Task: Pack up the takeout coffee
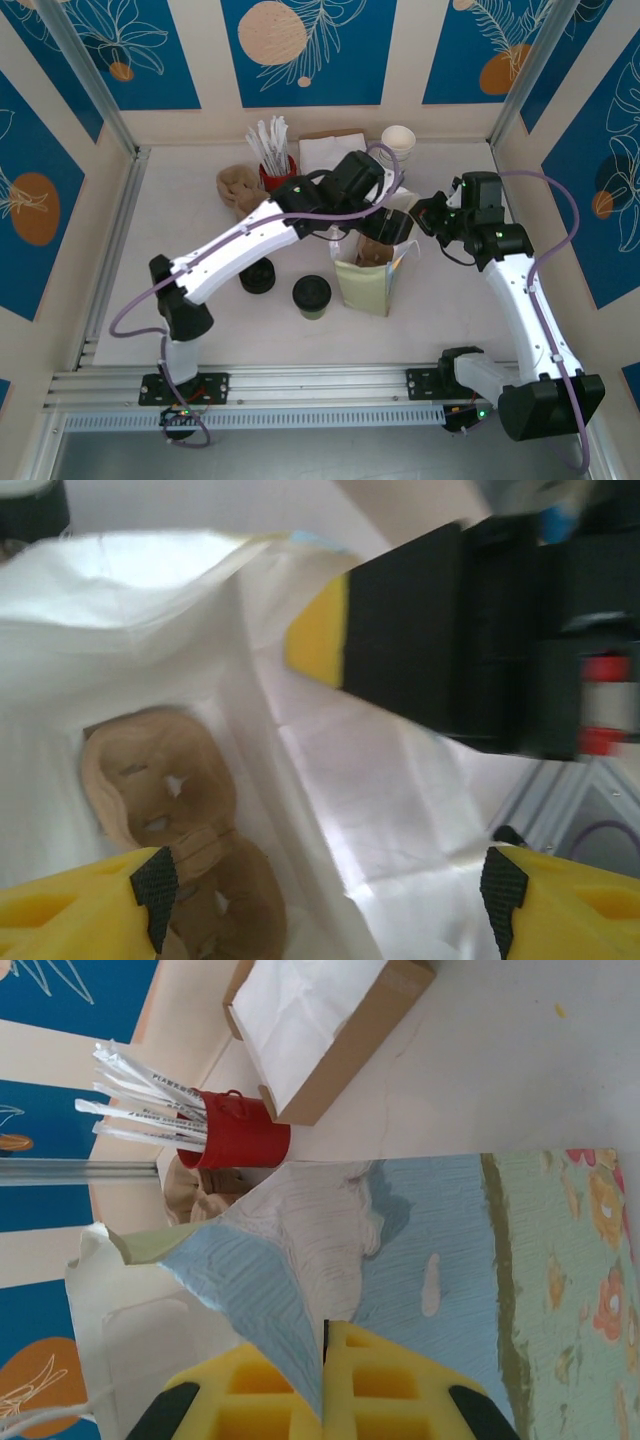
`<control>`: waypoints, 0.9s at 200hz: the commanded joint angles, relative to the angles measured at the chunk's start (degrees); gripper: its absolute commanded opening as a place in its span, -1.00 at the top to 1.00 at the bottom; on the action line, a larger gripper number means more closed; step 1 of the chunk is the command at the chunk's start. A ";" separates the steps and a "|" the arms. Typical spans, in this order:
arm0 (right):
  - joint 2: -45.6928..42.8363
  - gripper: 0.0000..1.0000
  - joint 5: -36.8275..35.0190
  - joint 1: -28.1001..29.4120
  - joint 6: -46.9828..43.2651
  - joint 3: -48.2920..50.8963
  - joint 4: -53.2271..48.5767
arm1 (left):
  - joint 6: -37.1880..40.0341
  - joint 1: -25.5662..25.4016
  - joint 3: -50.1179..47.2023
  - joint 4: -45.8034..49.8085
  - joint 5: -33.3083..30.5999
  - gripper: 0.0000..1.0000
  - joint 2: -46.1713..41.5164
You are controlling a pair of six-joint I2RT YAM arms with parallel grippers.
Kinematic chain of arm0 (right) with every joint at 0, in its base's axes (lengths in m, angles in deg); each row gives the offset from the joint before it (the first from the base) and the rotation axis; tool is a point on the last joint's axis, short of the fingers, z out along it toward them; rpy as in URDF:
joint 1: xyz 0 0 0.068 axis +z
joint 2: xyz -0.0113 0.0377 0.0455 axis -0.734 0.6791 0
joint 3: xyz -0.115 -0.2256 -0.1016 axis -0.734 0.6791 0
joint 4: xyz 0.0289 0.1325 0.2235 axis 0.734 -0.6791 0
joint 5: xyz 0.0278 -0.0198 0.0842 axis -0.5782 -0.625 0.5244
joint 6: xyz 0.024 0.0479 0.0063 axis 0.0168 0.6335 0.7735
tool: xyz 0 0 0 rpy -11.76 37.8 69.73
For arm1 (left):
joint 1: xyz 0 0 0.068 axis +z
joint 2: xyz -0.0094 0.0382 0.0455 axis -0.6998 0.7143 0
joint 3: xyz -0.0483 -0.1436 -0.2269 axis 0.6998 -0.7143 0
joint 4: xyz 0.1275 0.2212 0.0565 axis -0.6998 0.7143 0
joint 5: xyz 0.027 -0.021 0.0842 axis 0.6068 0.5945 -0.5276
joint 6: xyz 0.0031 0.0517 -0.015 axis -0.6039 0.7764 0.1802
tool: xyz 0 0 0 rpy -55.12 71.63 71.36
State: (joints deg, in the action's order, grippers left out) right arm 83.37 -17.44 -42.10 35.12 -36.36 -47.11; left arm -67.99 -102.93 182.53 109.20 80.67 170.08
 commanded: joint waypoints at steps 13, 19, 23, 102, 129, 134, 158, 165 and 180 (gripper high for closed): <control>0.79 0.95 0.49 -1.98 0.81 0.76 -1.18 | -3.33 -0.10 2.20 4.18 -3.27 -0.47 3.50; 0.99 0.94 0.72 -2.33 0.52 0.68 -1.60 | -3.31 -0.07 2.20 4.10 -3.41 -0.41 4.17; 1.06 0.93 0.90 -2.54 0.19 0.61 -1.84 | -3.33 0.03 2.18 4.10 -3.57 -0.38 4.65; 1.93 0.94 3.86 -6.20 -4.14 0.82 -5.56 | -1.86 0.28 9.67 6.93 -4.17 0.19 12.54; 3.02 0.94 4.39 -6.44 -4.21 0.50 -5.72 | -0.84 -0.77 11.42 8.88 -7.57 0.20 14.28; 3.28 0.94 4.57 -6.45 -4.08 0.40 -5.74 | -0.71 -1.06 11.72 9.35 -8.26 0.20 14.48; 4.26 0.93 5.82 -6.44 -3.44 -0.21 -5.83 | -1.18 -2.02 13.59 11.81 -10.13 0.20 16.38; 4.35 0.93 5.91 -6.45 -3.34 -0.36 -5.88 | -1.60 -2.20 13.54 12.05 -10.20 0.20 16.71; 4.62 0.93 6.10 -6.44 -3.11 -0.80 -6.21 | -2.10 -2.96 13.60 12.56 -11.42 0.20 17.63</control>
State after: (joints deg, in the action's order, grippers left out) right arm 87.33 -13.22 -48.37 31.76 -35.90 -51.06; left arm -69.85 -104.24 194.01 118.18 72.47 185.97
